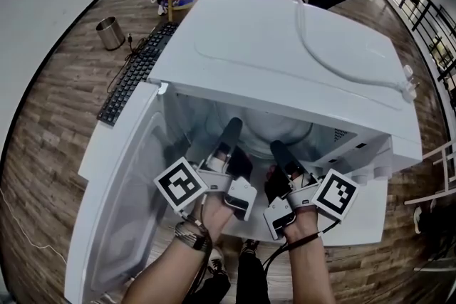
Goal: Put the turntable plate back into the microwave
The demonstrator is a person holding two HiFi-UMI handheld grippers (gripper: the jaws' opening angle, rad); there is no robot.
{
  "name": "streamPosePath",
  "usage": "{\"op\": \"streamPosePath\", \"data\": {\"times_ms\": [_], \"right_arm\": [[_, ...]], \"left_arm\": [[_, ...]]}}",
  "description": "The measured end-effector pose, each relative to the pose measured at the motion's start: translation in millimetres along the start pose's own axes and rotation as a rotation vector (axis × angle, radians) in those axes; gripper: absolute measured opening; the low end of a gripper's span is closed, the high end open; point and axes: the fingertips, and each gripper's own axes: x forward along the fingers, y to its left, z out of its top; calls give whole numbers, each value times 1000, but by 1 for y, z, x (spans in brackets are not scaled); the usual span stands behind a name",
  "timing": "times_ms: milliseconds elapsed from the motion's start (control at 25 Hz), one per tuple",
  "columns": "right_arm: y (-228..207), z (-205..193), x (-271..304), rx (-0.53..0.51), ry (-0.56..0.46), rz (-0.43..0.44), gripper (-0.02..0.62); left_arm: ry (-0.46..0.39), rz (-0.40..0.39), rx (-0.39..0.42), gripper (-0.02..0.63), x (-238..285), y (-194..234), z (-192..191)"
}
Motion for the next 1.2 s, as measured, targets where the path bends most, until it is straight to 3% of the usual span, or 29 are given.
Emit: {"op": "streamPosePath", "data": {"times_ms": [440,760,1200], "right_arm": [[0,4,6,94,-21,30,87],[6,12,8,110,-62,60,89],[4,13,7,132,-85,60,89]], "left_arm": [[-18,8,0,94,0,6,3],[31,84,86,118,0,9,1],[62,185,142,121,-9,22,0]]}}
